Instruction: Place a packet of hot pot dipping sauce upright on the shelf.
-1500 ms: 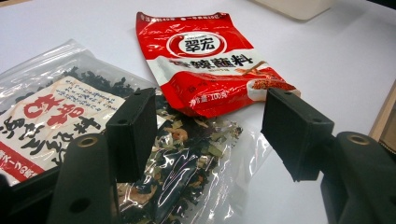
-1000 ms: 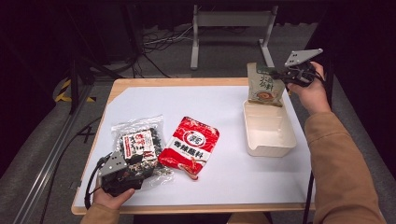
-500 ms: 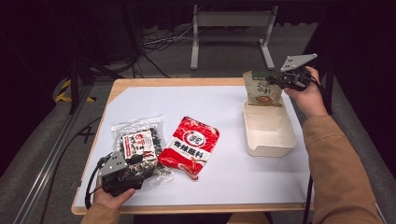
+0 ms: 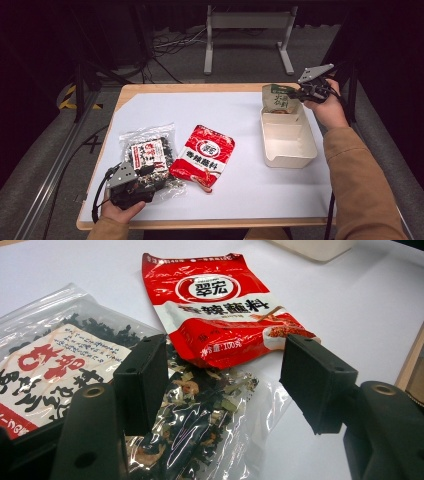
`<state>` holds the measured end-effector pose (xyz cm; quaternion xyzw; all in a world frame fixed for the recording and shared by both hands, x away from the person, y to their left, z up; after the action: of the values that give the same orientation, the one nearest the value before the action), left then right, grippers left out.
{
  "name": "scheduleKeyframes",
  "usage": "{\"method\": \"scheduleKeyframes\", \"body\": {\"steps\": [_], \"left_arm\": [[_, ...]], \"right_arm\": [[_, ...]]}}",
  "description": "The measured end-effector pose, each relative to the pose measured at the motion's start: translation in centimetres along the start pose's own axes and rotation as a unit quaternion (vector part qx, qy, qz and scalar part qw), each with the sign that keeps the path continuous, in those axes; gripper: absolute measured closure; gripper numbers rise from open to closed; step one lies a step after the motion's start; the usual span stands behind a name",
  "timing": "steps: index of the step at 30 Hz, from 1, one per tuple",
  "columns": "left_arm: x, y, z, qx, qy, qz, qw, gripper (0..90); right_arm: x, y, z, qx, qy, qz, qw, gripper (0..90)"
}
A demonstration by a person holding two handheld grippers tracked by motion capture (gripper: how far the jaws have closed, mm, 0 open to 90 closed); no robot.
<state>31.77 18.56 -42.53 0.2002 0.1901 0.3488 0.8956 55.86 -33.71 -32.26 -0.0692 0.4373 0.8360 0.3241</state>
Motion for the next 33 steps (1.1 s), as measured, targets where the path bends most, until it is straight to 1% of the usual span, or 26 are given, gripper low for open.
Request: {"method": "scheduleKeyframes", "body": {"steps": [1,2,4,7,10,11,13,15,18,20,22,25,26,28,29,33], "left_arm": [[0.0,0.0,0.0,0.0,0.0,0.0,1.0,36.1],[0.0,0.0,0.0,0.0,-0.002,0.0,1.0,36.1],[-0.1,-0.1,0.1,-0.002,0.0,-0.001,1.0,36.1],[-0.1,-0.1,0.1,0.001,-0.001,-0.003,1.0,36.1],[-0.1,-0.2,0.1,0.001,-0.004,-0.003,1.0,36.1],[-0.1,-0.2,0.1,0.001,-0.001,-0.003,1.0,36.1],[-0.1,-0.3,0.2,0.0,-0.002,-0.003,1.0,36.1],[-0.2,-0.3,0.1,0.002,-0.001,-0.005,1.0,36.1],[-0.1,-0.3,0.1,0.003,-0.004,-0.005,1.0,36.0],[-0.2,-0.3,0.2,0.002,-0.004,-0.005,1.0,36.0],[-0.2,-0.3,0.2,0.002,-0.004,-0.005,1.0,36.0],[-0.2,-0.4,0.2,0.0,-0.003,-0.006,1.0,36.0],[-0.2,-0.4,0.2,0.0,-0.005,-0.006,1.0,36.1],[-0.2,-0.4,0.2,0.001,-0.003,-0.006,1.0,36.0],[-0.2,-0.4,0.2,0.001,-0.003,-0.006,1.0,36.0],[-0.2,-0.5,0.3,0.0,-0.002,-0.007,1.0,36.0]], "right_arm": [[-0.1,0.0,-0.3,0.005,-0.005,-0.002,1.0,88.0],[-0.1,0.0,-0.4,0.006,-0.009,-0.001,0.9999,87.8],[0.0,0.1,-0.6,0.003,-0.017,0.0,0.9998,86.7],[0.0,0.1,-0.7,0.006,-0.022,-0.001,0.9997,83.5],[0.1,0.3,-0.6,0.005,-0.027,-0.006,0.9996,78.1],[0.2,0.4,-0.6,0.002,-0.033,-0.006,0.9994,75.5],[0.2,0.5,-0.6,-0.001,-0.035,-0.007,0.9993,72.3],[0.3,0.7,-0.5,-0.008,-0.039,-0.01,0.9992,68.4],[0.4,1.1,-0.2,-0.024,-0.047,-0.015,0.9985,58.7],[0.5,1.3,0.2,-0.045,-0.049,-0.013,0.9977,54.9],[0.7,1.7,0.5,-0.055,-0.049,-0.014,0.9972,52.2],[0.9,2.4,1.2,-0.065,-0.051,-0.026,0.9962,46.0],[0.9,2.6,1.5,-0.069,-0.052,-0.029,0.9958,44.3],[1.1,3.2,2.0,-0.078,-0.056,-0.036,0.9948,41.7],[1.1,3.2,2.0,-0.078,-0.056,-0.036,0.9948,41.7],[1.7,4.2,3.1,-0.093,-0.074,-0.04,0.9921,39.0]]}}
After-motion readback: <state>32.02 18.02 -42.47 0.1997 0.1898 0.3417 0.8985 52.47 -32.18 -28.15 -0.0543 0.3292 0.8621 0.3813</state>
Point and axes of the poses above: each handheld gripper's, and its own axes: y roughly backward along the jaws, z roughly out of its top, x roughly to its left, the point moved 3 cm from there along -y, roughly forward along the jaws, and after that the axes turned 8 degrees about y, right-handed, at the moved point
